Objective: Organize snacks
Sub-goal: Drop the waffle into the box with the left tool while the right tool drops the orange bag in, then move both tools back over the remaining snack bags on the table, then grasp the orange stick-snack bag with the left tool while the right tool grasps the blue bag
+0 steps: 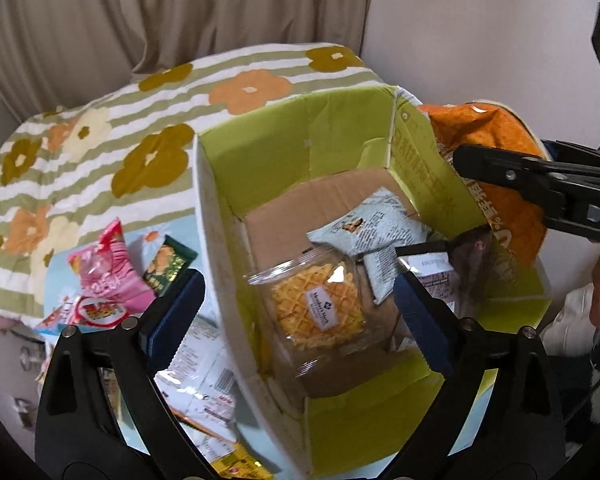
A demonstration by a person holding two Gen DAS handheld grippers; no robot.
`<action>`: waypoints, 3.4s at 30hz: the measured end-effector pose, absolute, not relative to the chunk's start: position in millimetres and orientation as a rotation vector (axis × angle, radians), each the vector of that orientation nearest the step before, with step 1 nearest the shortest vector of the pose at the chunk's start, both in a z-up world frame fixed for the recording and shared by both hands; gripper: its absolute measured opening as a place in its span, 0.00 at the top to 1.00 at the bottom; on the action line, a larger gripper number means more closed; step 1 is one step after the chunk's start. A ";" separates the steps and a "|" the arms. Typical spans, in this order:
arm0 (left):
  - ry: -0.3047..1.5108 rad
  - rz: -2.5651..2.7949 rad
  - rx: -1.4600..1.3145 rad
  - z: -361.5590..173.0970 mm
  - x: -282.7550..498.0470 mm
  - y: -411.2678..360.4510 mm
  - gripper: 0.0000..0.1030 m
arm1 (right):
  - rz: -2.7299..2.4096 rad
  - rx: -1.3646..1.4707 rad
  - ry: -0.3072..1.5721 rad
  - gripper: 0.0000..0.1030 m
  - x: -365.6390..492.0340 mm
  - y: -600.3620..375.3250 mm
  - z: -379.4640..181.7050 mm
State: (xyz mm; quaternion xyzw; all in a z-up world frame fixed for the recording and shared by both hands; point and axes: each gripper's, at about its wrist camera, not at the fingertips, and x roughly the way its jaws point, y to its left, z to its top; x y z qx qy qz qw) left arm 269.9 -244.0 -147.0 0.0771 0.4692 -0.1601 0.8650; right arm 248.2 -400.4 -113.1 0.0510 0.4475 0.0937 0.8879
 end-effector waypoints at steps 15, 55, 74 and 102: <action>0.979 -0.282 0.121 -141.5 267.1 -217.1 0.08 | 0.167 0.055 0.918 0.00 273.1 -387.2 -126.4; 0.821 -0.046 0.004 -71.6 177.5 -44.6 0.08 | 0.379 0.086 0.746 0.00 190.3 -256.5 -47.6; 1.013 -0.350 0.030 -155.9 231.1 87.7 0.08 | 0.358 0.089 0.871 0.00 227.5 -113.5 -122.0; 1.153 -0.403 -0.019 -270.1 278.7 63.9 0.08 | 0.631 -0.073 1.097 0.00 293.7 -59.3 -227.0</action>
